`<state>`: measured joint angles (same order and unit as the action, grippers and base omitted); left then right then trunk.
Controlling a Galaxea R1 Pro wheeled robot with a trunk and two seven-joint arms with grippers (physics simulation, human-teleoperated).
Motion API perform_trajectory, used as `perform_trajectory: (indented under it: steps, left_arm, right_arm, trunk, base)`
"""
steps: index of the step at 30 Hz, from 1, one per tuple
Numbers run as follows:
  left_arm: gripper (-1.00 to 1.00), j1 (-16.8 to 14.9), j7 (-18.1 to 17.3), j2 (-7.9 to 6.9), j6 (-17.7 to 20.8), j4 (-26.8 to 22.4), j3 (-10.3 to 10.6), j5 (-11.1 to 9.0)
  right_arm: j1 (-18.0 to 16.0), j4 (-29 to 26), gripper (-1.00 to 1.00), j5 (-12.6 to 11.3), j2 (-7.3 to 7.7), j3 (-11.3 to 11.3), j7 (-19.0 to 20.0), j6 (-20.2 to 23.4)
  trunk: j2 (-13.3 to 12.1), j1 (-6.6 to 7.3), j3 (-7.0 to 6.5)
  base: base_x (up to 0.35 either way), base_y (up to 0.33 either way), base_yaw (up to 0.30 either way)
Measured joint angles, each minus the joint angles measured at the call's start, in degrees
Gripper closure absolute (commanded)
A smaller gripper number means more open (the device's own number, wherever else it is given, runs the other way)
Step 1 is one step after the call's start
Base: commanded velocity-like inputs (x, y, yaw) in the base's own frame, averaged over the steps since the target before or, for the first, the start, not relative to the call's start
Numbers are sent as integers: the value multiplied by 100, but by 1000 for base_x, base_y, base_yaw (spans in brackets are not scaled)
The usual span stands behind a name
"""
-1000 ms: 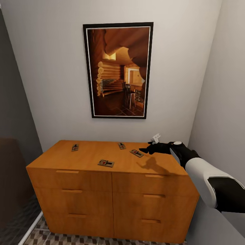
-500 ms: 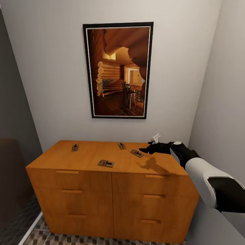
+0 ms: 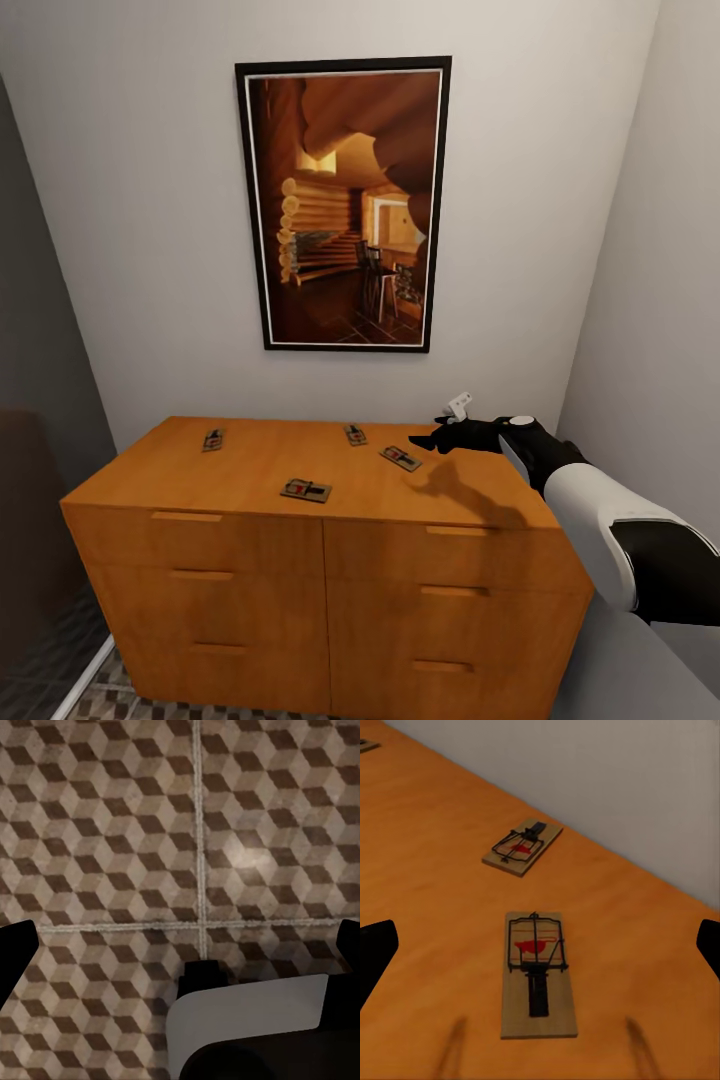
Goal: Take the four mousetraps from the cabinet in the bathroom and place them on the bathroom floor. Make sure all four end up on the same floor surface, and ensure that at least two of them are either under or directly next to the same bathroom sink.
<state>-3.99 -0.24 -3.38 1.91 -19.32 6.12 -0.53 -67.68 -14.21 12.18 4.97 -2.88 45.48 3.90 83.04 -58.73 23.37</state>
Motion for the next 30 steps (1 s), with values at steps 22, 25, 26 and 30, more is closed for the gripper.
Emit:
perform_trajectory:
  steps: [22, 25, 26, 30]
  left_arm:
    - [-100, -1, 0, 0, 0, 8, 0, -2]
    - [-100, 0, 0, 0, 0, 8, 0, -2]
    - [-100, 1, 0, 0, 0, 8, 0, -2]
    - [-100, 1, 0, 0, 0, 8, 0, -2]
  right_arm:
    - [2, 0, -100, 0, -8, -8, -3, 0]
    - [2, 0, -100, 0, -11, -8, -6, 0]
    - [2, 0, -100, 0, -14, -8, -7, 0]
    - [2, 0, -100, 0, -18, -8, -8, 0]
  trunk:
    - [0, 0, 0]
    - [0, 0, 0]
    - [0, 0, 0]
    - [0, 0, 0]
  base:
    - [1, 0, 0]
    - [0, 0, 0]
    - [0, 0, 0]
    - [0, 0, 0]
